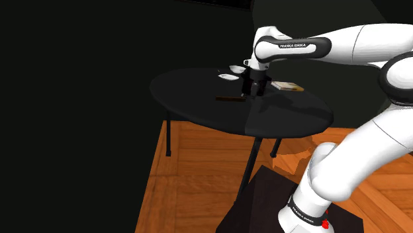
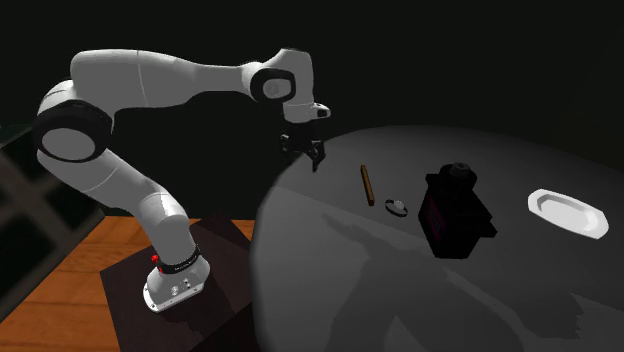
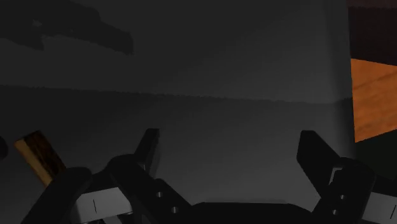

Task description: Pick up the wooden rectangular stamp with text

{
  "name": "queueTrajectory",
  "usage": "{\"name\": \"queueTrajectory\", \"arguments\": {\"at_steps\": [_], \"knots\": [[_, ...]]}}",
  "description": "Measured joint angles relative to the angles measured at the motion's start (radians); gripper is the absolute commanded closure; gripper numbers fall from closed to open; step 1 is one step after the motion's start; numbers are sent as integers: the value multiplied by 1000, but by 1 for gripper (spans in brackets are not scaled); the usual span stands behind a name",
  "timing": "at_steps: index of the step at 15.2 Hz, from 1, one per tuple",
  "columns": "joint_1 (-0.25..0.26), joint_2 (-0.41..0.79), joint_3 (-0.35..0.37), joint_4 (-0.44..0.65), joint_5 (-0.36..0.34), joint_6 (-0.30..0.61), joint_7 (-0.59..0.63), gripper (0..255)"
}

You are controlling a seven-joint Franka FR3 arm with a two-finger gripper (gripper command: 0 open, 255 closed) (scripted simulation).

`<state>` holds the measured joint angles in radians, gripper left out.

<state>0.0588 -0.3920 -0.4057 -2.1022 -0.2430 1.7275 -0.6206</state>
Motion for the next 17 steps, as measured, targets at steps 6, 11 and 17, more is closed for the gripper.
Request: {"name": "queueTrajectory", "arguments": {"at_steps": [6, 11, 17], "knots": [[23, 241, -120, 176, 90, 68, -271, 0], [-2, 472, -175, 366, 224, 82, -503, 0], [-113, 782, -154, 686, 400, 26, -739, 0]]}}
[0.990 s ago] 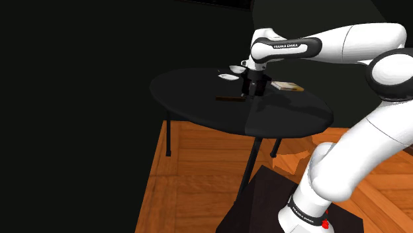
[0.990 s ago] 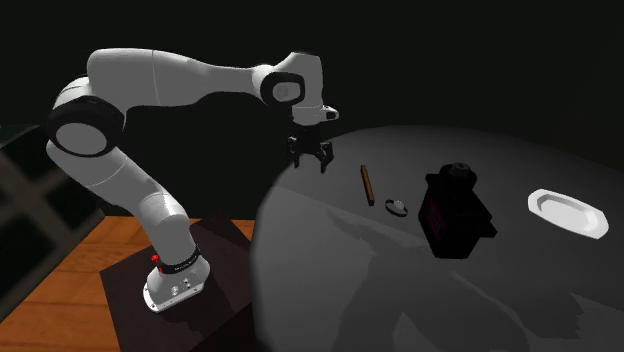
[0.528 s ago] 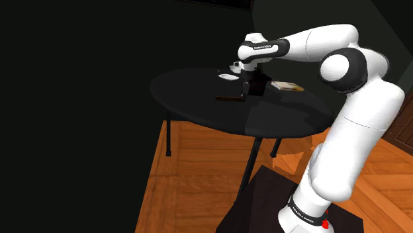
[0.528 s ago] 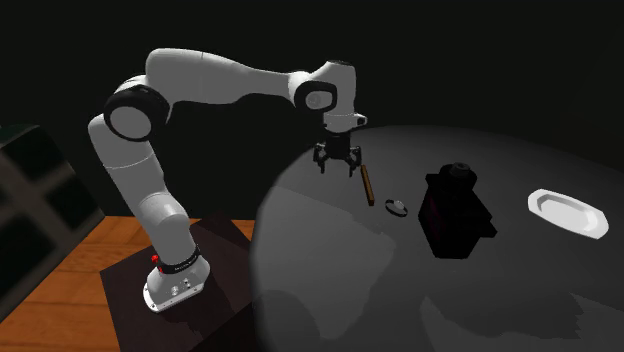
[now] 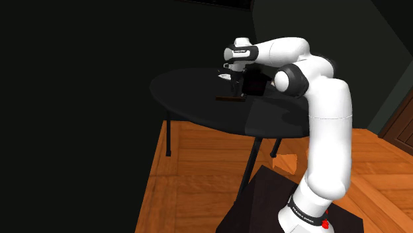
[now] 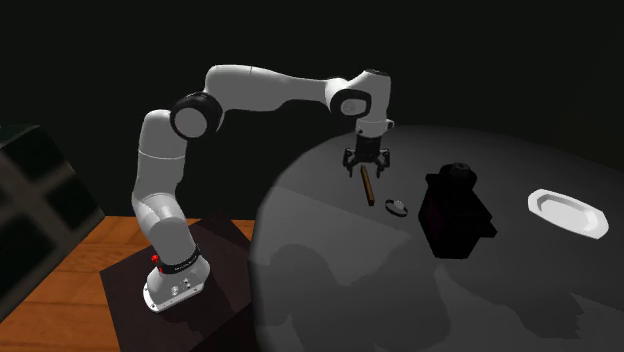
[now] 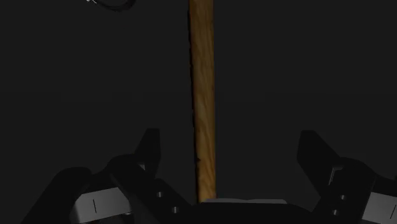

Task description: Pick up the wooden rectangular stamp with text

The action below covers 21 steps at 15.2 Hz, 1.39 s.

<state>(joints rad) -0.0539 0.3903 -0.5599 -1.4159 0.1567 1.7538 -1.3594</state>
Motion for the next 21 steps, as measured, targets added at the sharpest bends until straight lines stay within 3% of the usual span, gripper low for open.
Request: {"name": "queueTrajectory", "arguments": {"at_steps": [3, 9, 10, 21], "knots": [[-28, 62, 15, 63, 29, -9, -42, 0], [-26, 75, 20, 5, 37, 60, -52, 0], [-25, 75, 21, 0, 38, 66, -52, 255], [-24, 70, 20, 1, 37, 60, -52, 255]]}}
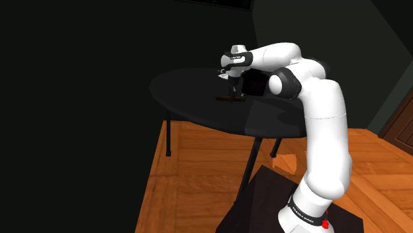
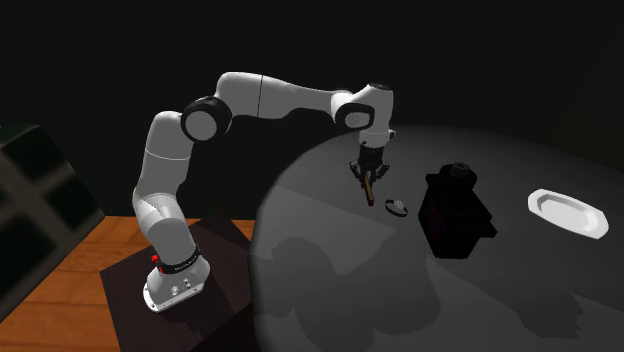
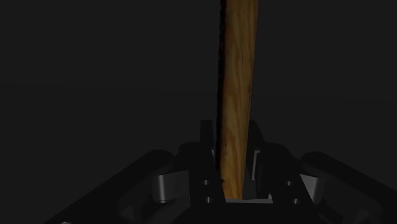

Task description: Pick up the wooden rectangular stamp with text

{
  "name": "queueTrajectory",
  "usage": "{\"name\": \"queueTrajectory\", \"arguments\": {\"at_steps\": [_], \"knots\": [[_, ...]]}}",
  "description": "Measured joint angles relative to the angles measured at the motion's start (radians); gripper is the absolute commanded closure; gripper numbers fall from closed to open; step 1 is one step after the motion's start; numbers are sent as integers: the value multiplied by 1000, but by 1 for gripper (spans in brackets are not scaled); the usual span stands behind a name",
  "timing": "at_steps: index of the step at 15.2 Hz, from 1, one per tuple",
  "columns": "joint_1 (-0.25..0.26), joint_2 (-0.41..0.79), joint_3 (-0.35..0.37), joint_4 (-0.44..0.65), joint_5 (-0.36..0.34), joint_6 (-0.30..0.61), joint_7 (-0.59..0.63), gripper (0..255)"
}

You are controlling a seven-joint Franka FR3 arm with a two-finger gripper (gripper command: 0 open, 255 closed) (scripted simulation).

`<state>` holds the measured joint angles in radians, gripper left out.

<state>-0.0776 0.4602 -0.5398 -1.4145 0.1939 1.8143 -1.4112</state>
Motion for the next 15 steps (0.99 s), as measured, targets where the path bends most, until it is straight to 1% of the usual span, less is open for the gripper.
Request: {"name": "queueTrajectory", "arguments": {"at_steps": [5, 15], "knots": [[-7, 3, -2, 58, -2, -55, 3, 255], [-33, 16, -5, 210, 2, -192, 4, 255]]}}
